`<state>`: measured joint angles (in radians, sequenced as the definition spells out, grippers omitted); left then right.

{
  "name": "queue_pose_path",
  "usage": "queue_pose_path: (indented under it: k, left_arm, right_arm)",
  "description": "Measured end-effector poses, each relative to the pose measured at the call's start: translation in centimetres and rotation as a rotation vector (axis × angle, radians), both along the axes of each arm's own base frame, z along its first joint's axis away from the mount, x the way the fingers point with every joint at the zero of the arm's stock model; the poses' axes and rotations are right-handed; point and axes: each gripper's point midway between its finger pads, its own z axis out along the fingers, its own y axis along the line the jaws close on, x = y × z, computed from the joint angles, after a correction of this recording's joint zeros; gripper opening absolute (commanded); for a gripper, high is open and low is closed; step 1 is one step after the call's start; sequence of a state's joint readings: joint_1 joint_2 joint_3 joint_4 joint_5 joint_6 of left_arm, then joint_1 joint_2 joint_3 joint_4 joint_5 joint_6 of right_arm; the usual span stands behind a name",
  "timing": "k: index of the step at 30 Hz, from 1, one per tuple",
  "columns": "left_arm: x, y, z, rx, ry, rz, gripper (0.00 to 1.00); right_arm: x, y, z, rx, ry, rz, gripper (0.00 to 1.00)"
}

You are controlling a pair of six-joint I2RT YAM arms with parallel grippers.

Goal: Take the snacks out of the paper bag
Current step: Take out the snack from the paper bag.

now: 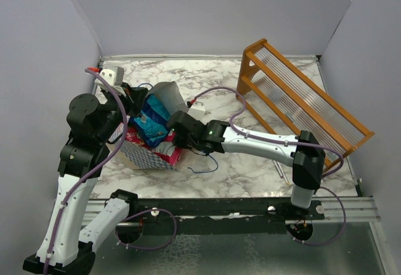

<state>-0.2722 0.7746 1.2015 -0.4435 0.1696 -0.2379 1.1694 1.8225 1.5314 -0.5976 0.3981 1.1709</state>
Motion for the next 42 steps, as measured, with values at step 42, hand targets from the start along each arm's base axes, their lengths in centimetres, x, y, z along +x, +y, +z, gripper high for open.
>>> queue_pose_path:
  k: [42]
  left_arm:
    - [-0.5,1.7,-1.3,0.021,0.028,0.087,0.0]
  right_arm:
    - [-1.0,0.7,14.6,0.337,-0.198,0.148,0.01]
